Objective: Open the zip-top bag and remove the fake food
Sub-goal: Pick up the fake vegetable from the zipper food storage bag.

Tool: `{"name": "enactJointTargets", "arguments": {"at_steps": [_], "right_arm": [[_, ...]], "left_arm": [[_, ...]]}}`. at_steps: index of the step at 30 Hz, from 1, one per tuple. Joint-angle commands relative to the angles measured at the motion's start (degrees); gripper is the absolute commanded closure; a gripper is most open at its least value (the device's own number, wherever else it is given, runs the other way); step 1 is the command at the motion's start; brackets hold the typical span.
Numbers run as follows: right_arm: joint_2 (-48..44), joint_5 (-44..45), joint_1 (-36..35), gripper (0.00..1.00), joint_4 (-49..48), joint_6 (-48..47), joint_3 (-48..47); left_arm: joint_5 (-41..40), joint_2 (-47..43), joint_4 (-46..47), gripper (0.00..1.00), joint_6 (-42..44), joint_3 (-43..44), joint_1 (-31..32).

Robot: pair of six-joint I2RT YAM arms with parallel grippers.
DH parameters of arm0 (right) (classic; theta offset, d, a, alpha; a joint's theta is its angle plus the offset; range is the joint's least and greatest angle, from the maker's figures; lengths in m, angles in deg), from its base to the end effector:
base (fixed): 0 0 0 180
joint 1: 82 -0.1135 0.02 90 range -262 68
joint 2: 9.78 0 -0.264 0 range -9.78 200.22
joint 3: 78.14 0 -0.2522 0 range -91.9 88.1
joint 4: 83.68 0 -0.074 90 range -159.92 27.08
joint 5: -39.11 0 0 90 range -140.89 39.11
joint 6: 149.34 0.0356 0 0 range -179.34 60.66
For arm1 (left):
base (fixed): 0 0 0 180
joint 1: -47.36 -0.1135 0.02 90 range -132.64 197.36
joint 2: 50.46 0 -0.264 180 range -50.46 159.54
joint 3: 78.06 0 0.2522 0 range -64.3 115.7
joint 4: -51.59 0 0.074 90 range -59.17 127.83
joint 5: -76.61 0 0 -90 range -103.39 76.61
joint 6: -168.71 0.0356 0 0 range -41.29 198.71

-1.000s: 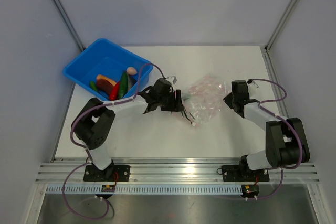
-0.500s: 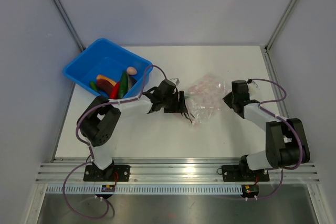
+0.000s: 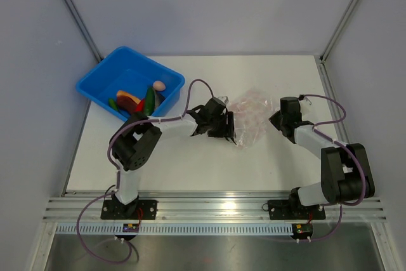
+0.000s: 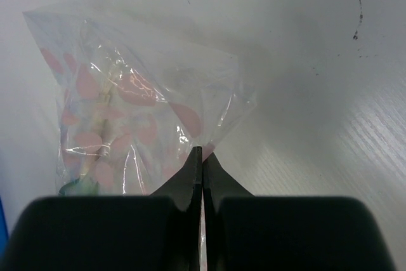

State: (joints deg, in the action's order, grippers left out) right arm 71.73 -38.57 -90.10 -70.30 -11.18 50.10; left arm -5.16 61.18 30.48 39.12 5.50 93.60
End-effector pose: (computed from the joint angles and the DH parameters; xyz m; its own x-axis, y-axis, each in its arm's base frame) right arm 0.2777 0.0318 0.1751 -0.4392 0.6727 -0.5955 0.5153 0.7316 0.4464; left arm 0.2808 -0.3006 0.1575 -0.9002 0.0281 -0.4346 0.2671 0.8238 -0.5000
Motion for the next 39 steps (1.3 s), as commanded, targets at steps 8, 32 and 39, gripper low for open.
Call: {"name": "enactJointTargets", "arguments": {"at_steps": [8, 32, 39], "right_arm": [[-2.24, -0.71, -0.08, 1.0, -1.81, -0.7, 0.12], [-1.01, 15.28, -0.08, 1.0, 13.64, 15.46, -2.78], [-1.97, 18.53, -0.08, 1.0, 15.5, 19.25, -1.91]], "left_arm": [[-3.49, 1.39, 0.41, 0.89, 0.83, 1.48, 0.08], [-12.44, -10.12, -6.53, 1.0, 7.6, 0.51, -0.89], [-10.71, -13.37, -6.27, 1.0, 6.73, -1.94, -3.17]]}}
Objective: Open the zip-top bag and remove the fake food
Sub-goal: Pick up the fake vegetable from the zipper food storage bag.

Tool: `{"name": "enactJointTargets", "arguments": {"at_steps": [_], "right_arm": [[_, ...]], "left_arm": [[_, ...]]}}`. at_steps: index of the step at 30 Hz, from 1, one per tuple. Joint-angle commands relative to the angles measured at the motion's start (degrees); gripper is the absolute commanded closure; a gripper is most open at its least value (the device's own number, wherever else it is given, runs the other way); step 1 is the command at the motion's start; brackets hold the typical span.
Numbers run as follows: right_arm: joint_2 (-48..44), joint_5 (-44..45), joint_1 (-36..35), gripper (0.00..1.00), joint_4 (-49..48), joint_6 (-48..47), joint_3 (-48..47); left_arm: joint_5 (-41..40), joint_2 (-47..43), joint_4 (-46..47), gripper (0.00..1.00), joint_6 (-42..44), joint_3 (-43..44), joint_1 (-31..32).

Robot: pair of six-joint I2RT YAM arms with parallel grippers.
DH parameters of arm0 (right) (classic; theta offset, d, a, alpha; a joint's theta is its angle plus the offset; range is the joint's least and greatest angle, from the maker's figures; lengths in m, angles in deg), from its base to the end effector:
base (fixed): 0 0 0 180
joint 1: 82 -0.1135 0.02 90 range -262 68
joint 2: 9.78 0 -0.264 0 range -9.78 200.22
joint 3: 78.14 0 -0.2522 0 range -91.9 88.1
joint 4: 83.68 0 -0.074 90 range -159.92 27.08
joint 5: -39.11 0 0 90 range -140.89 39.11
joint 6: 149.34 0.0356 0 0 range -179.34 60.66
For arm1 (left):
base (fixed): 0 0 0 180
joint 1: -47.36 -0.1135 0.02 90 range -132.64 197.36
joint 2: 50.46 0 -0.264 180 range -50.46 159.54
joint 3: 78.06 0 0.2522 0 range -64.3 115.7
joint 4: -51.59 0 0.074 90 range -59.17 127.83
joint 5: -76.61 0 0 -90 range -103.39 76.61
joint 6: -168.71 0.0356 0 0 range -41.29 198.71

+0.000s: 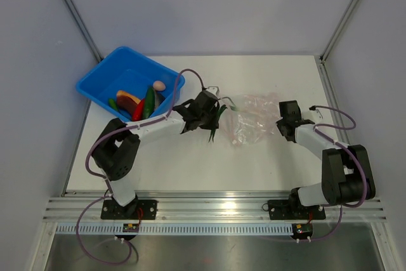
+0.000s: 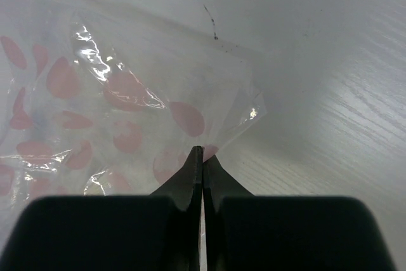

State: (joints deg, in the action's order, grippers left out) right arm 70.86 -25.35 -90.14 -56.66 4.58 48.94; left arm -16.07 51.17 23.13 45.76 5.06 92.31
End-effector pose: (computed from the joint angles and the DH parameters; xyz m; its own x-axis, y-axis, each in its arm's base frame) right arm 0.2611 0.0218 0.1700 -0.2488 0.7831 -0.5700 0.7782 0.5120 0.3637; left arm 0.2752 -0.2723 0.2119 -0.8057 0.0366 -0.5912 0.2919 0.8930 -0.3425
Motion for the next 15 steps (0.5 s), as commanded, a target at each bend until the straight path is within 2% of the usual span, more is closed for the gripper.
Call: {"name": "enactJointTargets", "arguments": {"at_steps": [1, 7, 15], "right_arm": [[-1.97, 5.74, -0.03, 1.0, 1.95, 4.27, -0.48], [-3.04, 6.89, -0.03, 1.0, 2.47, 5.43, 0.31], [-2.07, 7.24, -0.03, 1.0, 4.5, 5.43, -1.1]], "left_arm": [[1.09, -3.71, 1.42, 1.0, -0.1, -1.95, -3.01], [1.54, -6.7, 1.08, 1.0, 0.52, -3.88, -4.78], [-4.52, -11.71, -2.87, 1.0, 2.36, -4.15, -4.87]]}}
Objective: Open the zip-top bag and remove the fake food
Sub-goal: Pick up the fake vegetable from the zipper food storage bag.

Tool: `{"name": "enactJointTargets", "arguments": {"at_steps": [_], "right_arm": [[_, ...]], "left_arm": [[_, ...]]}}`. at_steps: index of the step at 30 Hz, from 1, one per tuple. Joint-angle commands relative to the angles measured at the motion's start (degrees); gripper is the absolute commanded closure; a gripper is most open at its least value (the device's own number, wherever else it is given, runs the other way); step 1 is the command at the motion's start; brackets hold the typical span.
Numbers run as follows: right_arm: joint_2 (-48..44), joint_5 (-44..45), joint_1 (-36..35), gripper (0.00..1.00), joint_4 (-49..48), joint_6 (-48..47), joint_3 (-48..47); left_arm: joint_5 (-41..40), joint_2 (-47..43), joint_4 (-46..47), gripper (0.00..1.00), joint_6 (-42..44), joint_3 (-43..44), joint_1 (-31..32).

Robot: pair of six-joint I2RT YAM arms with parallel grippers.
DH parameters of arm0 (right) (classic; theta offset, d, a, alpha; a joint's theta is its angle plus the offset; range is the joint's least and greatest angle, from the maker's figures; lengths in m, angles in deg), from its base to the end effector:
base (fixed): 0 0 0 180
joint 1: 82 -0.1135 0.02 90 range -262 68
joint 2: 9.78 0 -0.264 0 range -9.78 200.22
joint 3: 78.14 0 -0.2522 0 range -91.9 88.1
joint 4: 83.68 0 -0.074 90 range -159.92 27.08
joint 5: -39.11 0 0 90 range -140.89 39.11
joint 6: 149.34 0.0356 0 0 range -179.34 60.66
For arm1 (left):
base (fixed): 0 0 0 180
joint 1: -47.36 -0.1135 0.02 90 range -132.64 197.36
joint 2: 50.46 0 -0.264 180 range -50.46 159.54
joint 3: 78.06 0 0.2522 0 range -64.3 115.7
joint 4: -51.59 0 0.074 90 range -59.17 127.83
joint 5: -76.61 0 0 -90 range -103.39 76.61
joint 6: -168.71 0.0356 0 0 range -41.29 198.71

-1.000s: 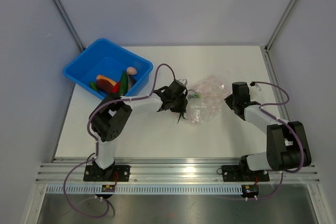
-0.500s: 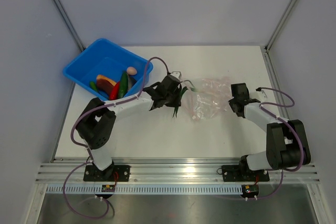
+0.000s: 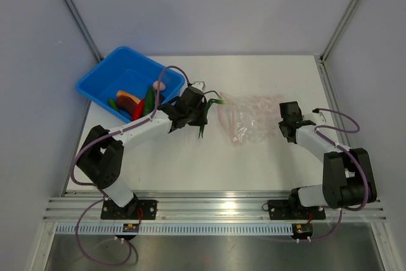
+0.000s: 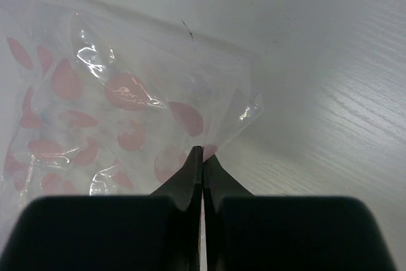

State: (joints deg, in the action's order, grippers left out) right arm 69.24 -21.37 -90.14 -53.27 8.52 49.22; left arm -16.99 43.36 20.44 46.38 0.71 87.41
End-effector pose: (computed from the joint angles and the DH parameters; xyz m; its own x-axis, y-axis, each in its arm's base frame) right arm 0.2531 0.0185 0.1728 -0.1788 0.7886 -0.5883 0.8214 0.4488 0.3520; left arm 0.2747 -0.2280 0.2324 -0.7925 -0.0311 -0.6091 0.2191 0.9175 -0.3319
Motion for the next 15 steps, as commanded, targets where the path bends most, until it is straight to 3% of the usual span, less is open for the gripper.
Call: {"name": "enactJointTargets", "arguments": {"at_steps": [1, 15], "right_arm": [[-0.45, 3.27, -0.03, 1.0, 0.94, 1.4, -1.38], [-0.01, 2.83, -0.03, 1.0, 0.85, 0.79, -1.65]], "left_arm": [[-4.13, -4.69, -1.24, 1.0, 1.93, 0.29, 0.03], [-16.62, -13.74, -7.49, 1.0, 3.95, -0.23, -1.55]]}}
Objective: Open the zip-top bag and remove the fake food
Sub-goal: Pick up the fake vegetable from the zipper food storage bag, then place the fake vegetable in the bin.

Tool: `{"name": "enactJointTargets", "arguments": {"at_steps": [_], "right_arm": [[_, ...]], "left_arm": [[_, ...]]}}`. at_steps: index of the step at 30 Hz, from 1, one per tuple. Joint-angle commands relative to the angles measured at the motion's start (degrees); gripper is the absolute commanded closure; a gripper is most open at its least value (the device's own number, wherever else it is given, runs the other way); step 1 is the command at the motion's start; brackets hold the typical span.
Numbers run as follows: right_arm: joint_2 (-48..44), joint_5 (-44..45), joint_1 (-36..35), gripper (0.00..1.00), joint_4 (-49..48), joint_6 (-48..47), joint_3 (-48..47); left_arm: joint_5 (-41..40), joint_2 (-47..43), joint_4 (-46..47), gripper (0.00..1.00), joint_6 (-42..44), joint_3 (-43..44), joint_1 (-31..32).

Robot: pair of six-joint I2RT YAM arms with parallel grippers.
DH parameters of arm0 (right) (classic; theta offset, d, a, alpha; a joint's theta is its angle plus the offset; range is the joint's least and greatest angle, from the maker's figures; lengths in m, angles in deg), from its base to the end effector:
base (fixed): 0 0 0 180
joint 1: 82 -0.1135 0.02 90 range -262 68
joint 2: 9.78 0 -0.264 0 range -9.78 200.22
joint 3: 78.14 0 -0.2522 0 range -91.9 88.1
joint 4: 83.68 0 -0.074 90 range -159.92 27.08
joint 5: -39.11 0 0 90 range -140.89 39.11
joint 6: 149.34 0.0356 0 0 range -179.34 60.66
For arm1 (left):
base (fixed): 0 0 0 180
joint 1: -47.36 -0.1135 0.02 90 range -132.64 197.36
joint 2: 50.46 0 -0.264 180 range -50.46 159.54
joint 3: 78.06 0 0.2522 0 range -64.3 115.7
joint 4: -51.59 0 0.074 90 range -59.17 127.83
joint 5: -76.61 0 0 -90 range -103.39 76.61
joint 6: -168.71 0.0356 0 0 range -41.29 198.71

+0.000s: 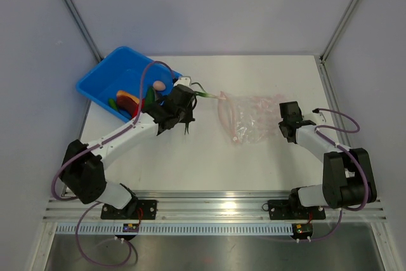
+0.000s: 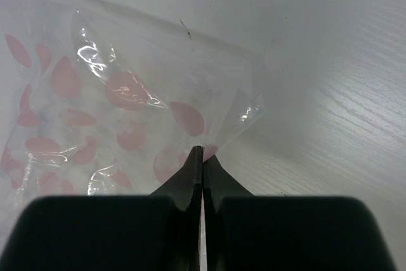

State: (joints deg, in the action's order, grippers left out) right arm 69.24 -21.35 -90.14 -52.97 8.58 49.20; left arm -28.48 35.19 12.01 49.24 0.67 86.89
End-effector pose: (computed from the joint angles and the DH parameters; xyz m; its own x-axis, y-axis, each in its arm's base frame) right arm 0.2527 0.0184 0.1726 -0.1806 0.7886 -0.5878 0.8234 0.4481 0.3482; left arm 0.2565 -0.1997 0.2677 -0.7214 -0.0205 -0.6922 0.1394 0.9748 -0.1742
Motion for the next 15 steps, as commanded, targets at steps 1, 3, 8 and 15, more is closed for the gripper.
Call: {"name": "enactJointTargets", "arguments": {"at_steps": [1, 3, 8, 15], "right_arm": [[-0.1, 2.8, -0.03, 1.0, 0.37, 0.72, -1.62], [0.08, 2.63, -0.03, 1.0, 0.1, 0.55, -1.54], [0.08, 2.54, -0.03, 1.0, 0.36, 0.37, -1.71], [-0.01, 2.45, -0.03, 1.0, 0.01, 0.19, -1.71]], "left_arm": [[-5.12, -6.88, 1.73, 1.0, 1.0, -0.8, -1.73], [-5.03, -10.47, 2.79, 1.0, 0.91, -3.17, -2.35], [-4.07, -16.91, 5.08, 1.0, -0.14, -7.05, -5.68], [1.19, -23.32, 7.88, 1.0, -3.92, -11.61, -14.37]]}}
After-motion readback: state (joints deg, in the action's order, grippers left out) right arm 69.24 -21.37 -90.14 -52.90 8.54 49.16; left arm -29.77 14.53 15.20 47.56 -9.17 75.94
